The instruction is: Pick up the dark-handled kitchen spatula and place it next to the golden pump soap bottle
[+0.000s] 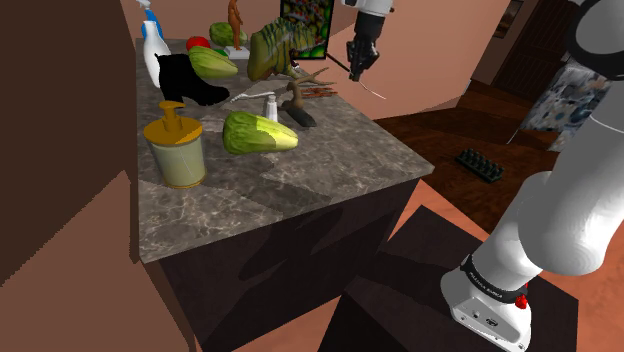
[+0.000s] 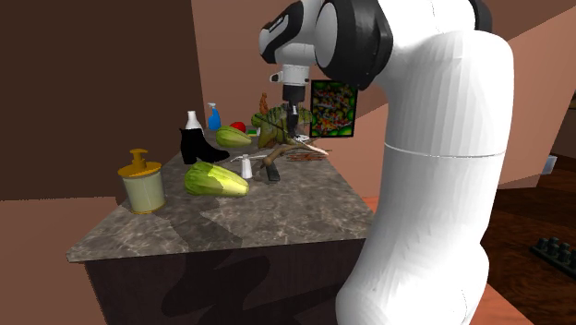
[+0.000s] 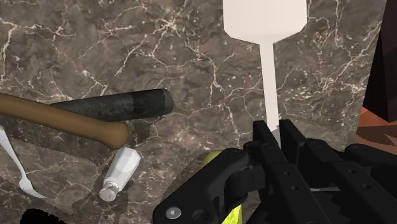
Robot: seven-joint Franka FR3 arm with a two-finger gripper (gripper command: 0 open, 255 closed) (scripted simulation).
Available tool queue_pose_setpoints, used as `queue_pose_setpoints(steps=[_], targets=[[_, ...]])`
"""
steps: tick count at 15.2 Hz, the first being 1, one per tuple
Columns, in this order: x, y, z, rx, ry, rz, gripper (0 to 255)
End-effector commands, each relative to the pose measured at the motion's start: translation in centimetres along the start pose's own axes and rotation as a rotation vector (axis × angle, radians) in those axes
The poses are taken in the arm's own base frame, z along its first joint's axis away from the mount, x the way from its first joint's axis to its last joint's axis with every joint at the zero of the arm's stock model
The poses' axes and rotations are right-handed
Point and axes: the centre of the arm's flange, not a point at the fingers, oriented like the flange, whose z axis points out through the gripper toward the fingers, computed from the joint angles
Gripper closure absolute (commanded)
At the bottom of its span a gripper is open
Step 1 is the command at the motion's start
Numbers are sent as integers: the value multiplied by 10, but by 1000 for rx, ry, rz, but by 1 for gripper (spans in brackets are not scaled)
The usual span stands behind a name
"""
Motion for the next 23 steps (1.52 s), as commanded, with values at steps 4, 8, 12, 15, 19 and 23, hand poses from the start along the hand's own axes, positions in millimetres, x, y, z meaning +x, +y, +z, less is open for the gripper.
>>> queue_pose_setpoints(steps=[4, 8, 12, 15, 19, 23], targets=[[1, -1, -27, 0, 0, 0, 255], [2, -1, -45, 0, 0, 0, 255], [48, -28, -42, 0, 0, 0, 255], [82, -47, -40, 0, 0, 0, 255], [127, -74, -37, 0, 0, 0, 255], [173, -101, -34, 0, 0, 0, 255]])
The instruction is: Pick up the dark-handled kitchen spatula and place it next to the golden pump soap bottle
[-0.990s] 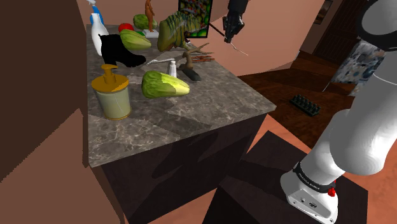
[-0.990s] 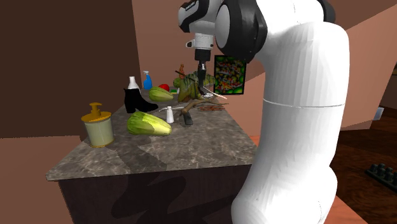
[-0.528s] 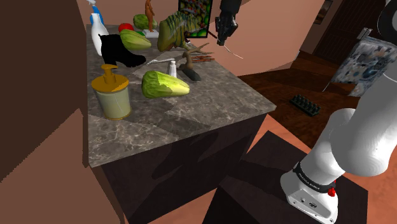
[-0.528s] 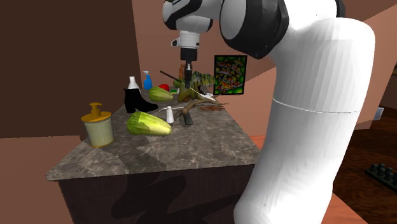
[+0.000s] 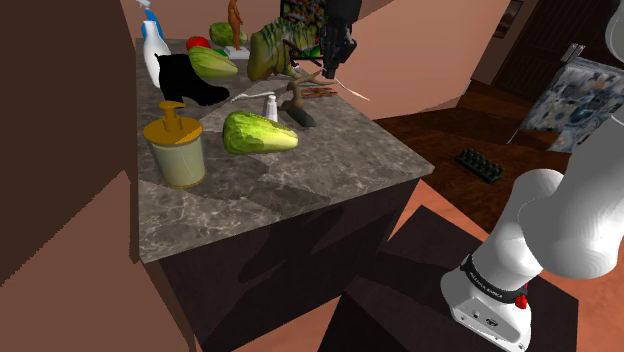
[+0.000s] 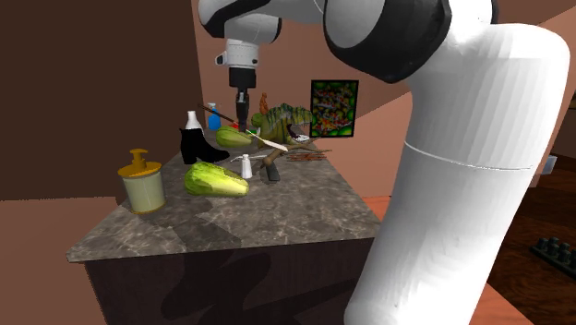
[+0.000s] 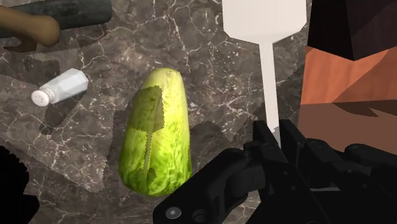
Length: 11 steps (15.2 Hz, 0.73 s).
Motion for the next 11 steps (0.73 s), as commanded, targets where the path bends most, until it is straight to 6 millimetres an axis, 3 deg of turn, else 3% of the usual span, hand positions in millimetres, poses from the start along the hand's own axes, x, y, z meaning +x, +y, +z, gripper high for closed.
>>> queue_pose_setpoints(steps=[1, 11], targets=[[23, -14, 3, 0, 0, 2, 255], [137, -80, 10, 0, 0, 2, 255]])
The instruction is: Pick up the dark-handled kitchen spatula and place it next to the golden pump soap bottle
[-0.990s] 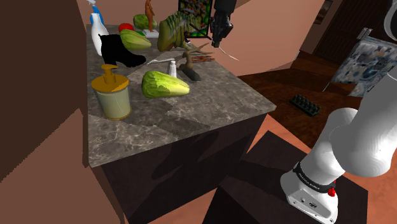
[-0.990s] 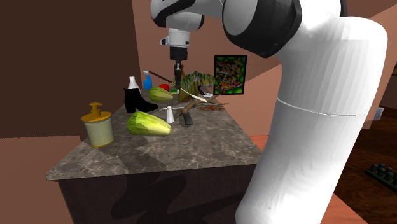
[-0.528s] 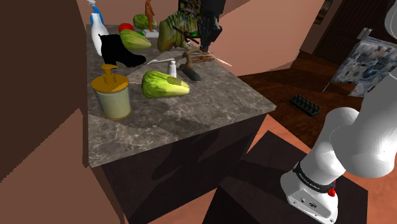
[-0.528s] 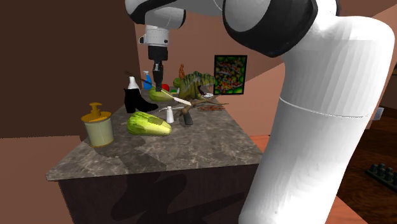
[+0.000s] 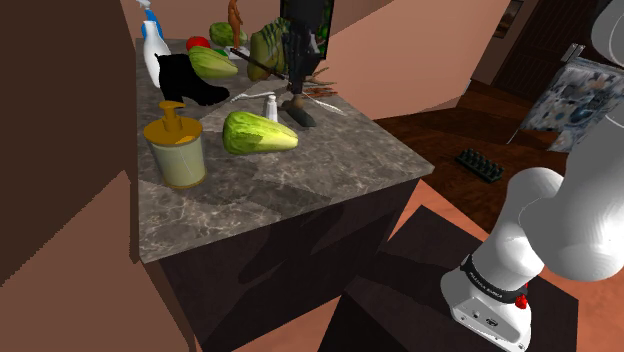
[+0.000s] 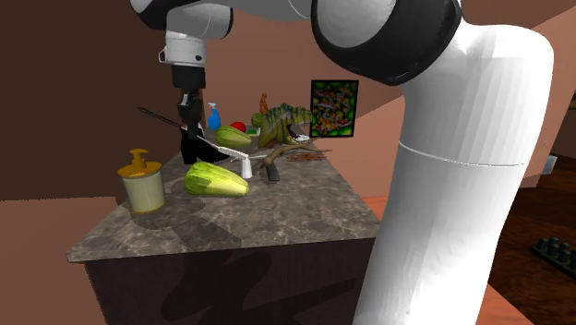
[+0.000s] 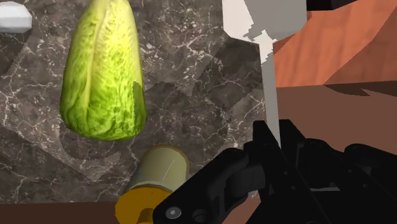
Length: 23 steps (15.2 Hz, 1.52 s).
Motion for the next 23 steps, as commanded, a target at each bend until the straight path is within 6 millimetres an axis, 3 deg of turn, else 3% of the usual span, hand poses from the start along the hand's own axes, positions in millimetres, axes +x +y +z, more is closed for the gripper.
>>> queue_pose_setpoints(steps=[1, 5, 23], targets=[[24, -13, 3, 0, 0, 1, 255], [68, -38, 6, 0, 0, 1, 255], [62, -38, 101, 0, 0, 1, 255]])
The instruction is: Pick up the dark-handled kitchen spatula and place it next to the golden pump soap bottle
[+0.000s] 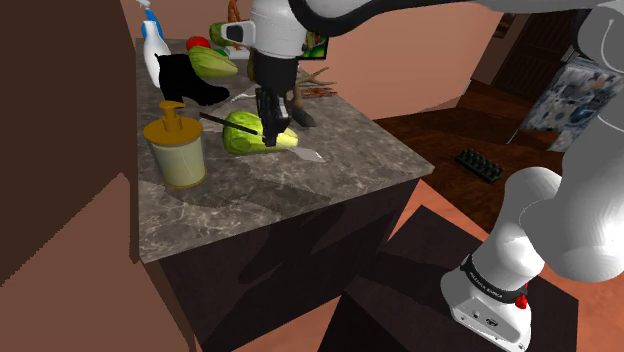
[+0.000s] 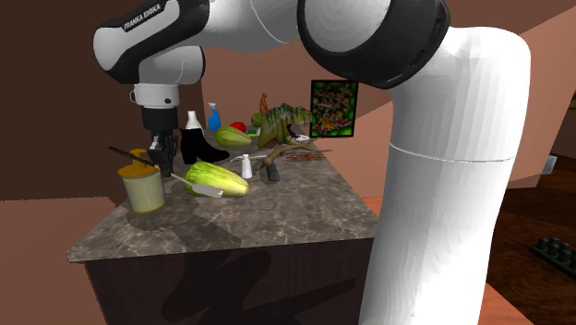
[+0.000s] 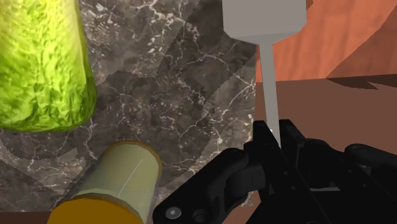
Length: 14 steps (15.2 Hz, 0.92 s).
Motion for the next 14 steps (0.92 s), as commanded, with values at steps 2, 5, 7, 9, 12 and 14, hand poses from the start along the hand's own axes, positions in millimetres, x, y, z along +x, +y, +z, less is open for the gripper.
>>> queue_pose_setpoints(steps=[2, 5, 7, 9, 12, 14], targets=[[-1, 0, 15, 0, 0, 0, 255], [-2, 0, 31, 0, 0, 0, 255], [-2, 0, 42, 0, 0, 0, 255], [-3, 0, 52, 0, 0, 0, 255], [-4, 0, 68, 0, 0, 0, 255], [-5, 0, 78, 0, 0, 0, 255]])
